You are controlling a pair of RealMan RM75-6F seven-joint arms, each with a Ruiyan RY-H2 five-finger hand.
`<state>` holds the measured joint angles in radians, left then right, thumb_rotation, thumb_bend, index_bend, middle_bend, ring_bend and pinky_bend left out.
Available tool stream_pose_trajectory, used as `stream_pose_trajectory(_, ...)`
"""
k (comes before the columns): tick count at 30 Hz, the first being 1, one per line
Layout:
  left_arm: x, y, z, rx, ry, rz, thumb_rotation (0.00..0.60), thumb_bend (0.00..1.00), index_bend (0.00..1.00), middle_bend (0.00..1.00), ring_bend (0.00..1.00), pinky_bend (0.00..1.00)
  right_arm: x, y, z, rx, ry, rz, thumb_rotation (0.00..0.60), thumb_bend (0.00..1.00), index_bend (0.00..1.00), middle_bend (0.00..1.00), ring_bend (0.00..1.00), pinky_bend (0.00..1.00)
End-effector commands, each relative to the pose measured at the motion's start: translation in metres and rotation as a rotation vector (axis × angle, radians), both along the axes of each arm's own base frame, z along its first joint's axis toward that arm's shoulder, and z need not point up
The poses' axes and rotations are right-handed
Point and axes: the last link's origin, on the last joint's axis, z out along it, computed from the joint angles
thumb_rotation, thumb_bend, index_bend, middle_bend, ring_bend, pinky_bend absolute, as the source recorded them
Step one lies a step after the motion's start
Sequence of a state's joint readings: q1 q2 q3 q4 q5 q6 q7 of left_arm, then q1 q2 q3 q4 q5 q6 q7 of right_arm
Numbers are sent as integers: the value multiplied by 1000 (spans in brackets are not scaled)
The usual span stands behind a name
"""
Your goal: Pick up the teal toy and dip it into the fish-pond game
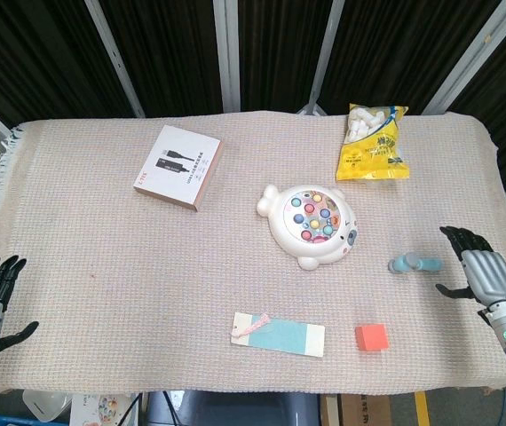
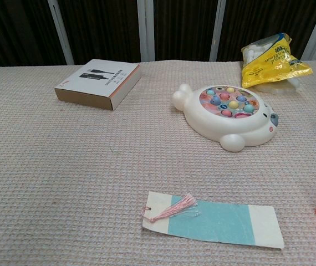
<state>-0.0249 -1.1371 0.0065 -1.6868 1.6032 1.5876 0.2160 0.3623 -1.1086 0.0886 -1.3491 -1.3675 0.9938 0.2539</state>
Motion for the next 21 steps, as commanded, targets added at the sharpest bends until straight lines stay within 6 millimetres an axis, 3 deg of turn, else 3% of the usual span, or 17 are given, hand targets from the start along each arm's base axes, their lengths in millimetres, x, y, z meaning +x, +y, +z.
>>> stream_pose_trajectory(1, 3, 0, -1, -7, 5, 1, 600, 110, 89, 66, 0, 0, -8, -21, -17, 52, -20, -39, 600, 304, 3, 90, 34, 112)
stream_pose_trajectory(9, 8, 0, 0, -9, 17, -1, 600, 110, 99, 65, 0, 0, -19, -33, -45, 118, -31, -59, 600, 413, 173, 222, 146, 132)
stream_pose_trajectory(15, 9, 0, 0, -12, 16, 3, 600, 110, 105, 64, 0, 0, -18, -36, -57, 131, -39, -36, 600, 470, 247, 302, 224, 187)
stream_pose_trajectory(21, 7, 2, -2, -19, 13, 11, 600, 110, 107, 63, 0, 0, -16, -36, -65, 148, -42, -20, 600, 475, 261, 317, 236, 188)
